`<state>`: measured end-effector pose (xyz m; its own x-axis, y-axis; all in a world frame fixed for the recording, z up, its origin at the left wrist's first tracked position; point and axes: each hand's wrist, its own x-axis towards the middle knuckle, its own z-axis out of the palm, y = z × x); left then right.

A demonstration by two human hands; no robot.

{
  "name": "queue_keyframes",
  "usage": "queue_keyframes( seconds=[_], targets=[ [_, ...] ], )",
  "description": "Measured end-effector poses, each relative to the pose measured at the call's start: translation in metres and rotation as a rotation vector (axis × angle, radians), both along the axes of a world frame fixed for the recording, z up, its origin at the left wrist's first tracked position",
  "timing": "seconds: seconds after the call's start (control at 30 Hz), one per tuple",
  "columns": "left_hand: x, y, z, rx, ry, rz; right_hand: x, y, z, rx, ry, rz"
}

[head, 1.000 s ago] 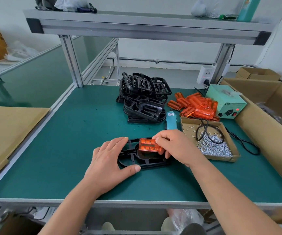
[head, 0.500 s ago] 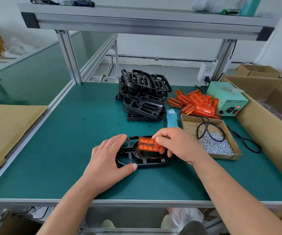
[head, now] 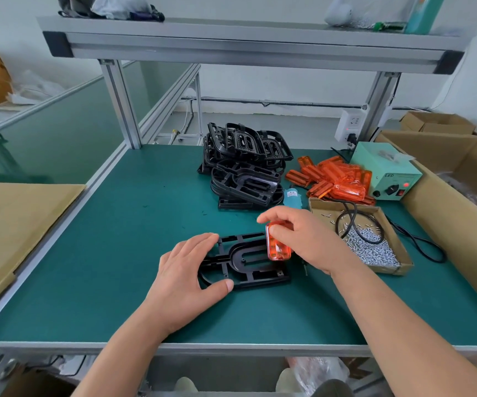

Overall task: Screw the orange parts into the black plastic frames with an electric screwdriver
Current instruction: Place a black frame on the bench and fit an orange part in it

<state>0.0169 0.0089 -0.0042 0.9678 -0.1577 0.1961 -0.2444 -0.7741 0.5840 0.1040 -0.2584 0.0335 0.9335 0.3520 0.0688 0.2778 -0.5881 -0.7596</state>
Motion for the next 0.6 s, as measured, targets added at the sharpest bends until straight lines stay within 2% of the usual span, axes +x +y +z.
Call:
queue_keyframes(
  seconds=[0.13,0.4,0.5,0.6],
  targets=[
    [0.001,0.0,-0.001,0.009,0.003,0.003,0.011,0.002,0.005,-0.012,0.013,0.091],
    [0.001,0.0,0.0,0.021,0.017,0.007,0.015,0.037,-0.001,-0.191,-0.113,0.508],
    [0.002,0.0,0.0,0.02,0.02,0.007,0.015,0.043,-0.003,-0.172,-0.125,0.548],
    [0.002,0.0,0.001,0.015,0.024,0.006,0.015,0.038,-0.006,-0.097,-0.181,0.488]
  ],
)
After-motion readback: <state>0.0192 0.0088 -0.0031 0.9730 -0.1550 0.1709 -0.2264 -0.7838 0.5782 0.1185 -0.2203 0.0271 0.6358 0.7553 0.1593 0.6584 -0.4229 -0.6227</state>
